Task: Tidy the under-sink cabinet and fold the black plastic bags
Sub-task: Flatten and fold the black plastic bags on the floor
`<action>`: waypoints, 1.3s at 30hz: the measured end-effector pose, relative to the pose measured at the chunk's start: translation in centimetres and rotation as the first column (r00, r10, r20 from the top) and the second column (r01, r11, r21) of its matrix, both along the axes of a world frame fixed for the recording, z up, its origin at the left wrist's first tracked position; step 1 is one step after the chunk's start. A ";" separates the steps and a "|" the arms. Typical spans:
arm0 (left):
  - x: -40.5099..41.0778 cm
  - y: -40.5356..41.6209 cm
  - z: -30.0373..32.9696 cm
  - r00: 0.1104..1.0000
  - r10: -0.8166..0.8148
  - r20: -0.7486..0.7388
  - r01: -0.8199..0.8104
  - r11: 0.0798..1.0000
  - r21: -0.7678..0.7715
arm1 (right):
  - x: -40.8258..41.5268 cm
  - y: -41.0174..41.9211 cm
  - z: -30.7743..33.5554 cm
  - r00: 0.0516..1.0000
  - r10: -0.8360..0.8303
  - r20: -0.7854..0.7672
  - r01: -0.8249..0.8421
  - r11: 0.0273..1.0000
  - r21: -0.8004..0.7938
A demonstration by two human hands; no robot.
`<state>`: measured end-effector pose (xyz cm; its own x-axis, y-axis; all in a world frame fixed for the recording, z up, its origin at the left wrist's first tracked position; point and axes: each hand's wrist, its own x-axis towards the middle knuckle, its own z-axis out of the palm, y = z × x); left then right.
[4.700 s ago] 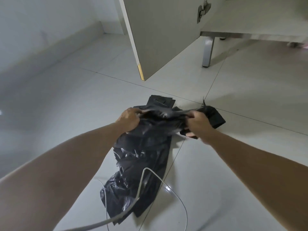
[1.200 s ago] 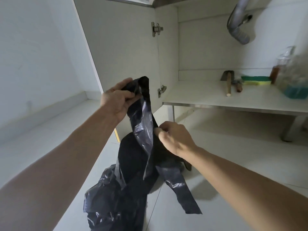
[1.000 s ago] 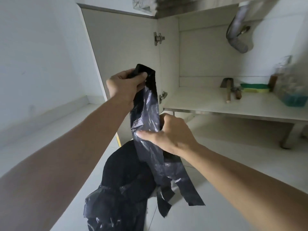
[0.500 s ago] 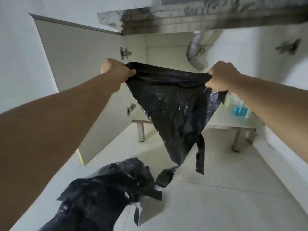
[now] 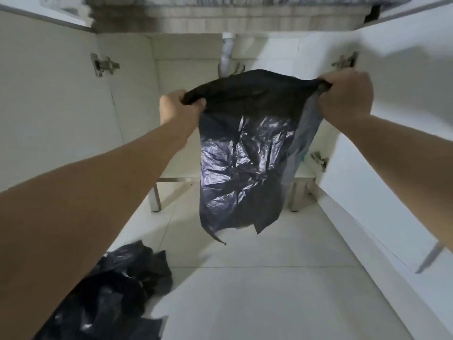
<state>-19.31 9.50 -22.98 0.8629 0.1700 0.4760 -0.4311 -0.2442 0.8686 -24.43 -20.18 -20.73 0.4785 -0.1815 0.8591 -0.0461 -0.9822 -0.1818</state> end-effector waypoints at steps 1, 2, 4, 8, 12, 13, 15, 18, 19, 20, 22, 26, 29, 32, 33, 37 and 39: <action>-0.8 -0.6 -1.5 1.000 0.002 0.007 -0.002 1.000 0.028 | -1.0 -0.8 -2.0 0.998 0.043 0.045 -0.043 0.999 -0.011; -1.6 -1.0 -3.3 1.000 -0.008 0.002 0.008 0.998 0.060 | -2.1 -1.3 -4.2 0.995 0.081 0.061 -0.081 0.997 -0.006; -3.3 -1.5 -7.8 0.997 -0.060 -0.047 0.064 0.994 0.088 | -4.1 -2.3 -9.1 0.992 0.121 0.023 -0.122 0.992 0.034; -6.0 -1.5 -17.4 0.963 -0.155 -0.220 0.198 0.961 0.191 | -8.0 -3.5 -18.7 0.988 0.149 -0.044 -0.146 0.987 0.066; -8.2 -1.5 -25.9 0.909 -0.148 -0.389 0.294 0.889 0.350 | -11.0 -3.6 -26.1 0.968 0.168 -0.187 -0.163 0.986 0.041; -8.7 -1.4 -27.7 0.900 -0.123 -0.418 0.308 0.858 0.411 | -11.7 -3.6 -27.5 0.959 0.168 -0.229 -0.167 0.986 0.024; -9.5 -0.9 -30.7 0.894 -0.077 -0.441 0.315 0.807 0.499 | -12.9 -3.6 -30.3 0.934 0.143 -0.327 -0.167 0.985 -0.045; -10.8 0.0 -34.4 0.876 -0.044 -0.480 0.356 0.730 0.583 | -14.5 -4.2 -34.5 0.854 0.067 -0.516 -0.171 0.973 -0.157; -11.2 0.2 -35.6 0.877 -0.025 -0.479 0.371 0.668 0.645 | -14.9 -4.4 -36.0 0.808 0.046 -0.588 -0.182 0.968 -0.174; -11.6 0.2 -36.8 0.883 -0.007 -0.470 0.380 0.600 0.704 | -15.4 -4.5 -37.3 0.752 0.024 -0.658 -0.186 0.967 -0.177; -12.4 0.2 -39.2 0.877 0.036 -0.479 0.399 0.501 0.768 | -16.1 -4.3 -39.2 0.648 -0.008 -0.762 -0.187 0.968 -0.169; -13.8 0.2 -41.0 0.874 0.108 -0.474 0.420 0.321 0.849 | -17.4 -2.8 -42.0 0.535 0.003 -0.845 -0.279 0.944 -0.173; -14.8 0.5 -40.5 0.886 0.121 -0.448 0.428 0.159 0.890 | -18.4 -1.5 -42.9 0.505 0.042 -0.862 -0.366 0.915 -0.170; -15.4 0.9 -39.7 0.864 0.112 -0.490 0.492 0.009 0.870 | -19.3 -0.7 -42.7 0.372 0.046 -0.927 -0.405 0.907 -0.117; -15.5 0.9 -39.5 0.853 0.109 -0.510 0.515 -0.024 0.857 | -19.5 -0.5 -42.4 0.320 0.056 -0.946 -0.406 0.910 -0.084; -15.6 0.4 -39.4 0.861 0.046 -0.507 0.506 0.032 0.862 | -18.8 0.2 -41.2 0.151 0.180 -0.972 -0.347 0.931 0.118; -15.6 -0.2 -39.4 0.880 -0.041 -0.474 0.475 0.135 0.870 | -17.9 0.7 -41.4 0.218 0.238 -0.946 -0.336 0.929 0.157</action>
<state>-34.93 9.27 -62.35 0.8532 -0.4836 -0.1954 -0.4705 -0.8753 0.1119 -42.29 -19.45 -62.10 0.9525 0.1895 -0.2383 0.1536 -0.9748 -0.1616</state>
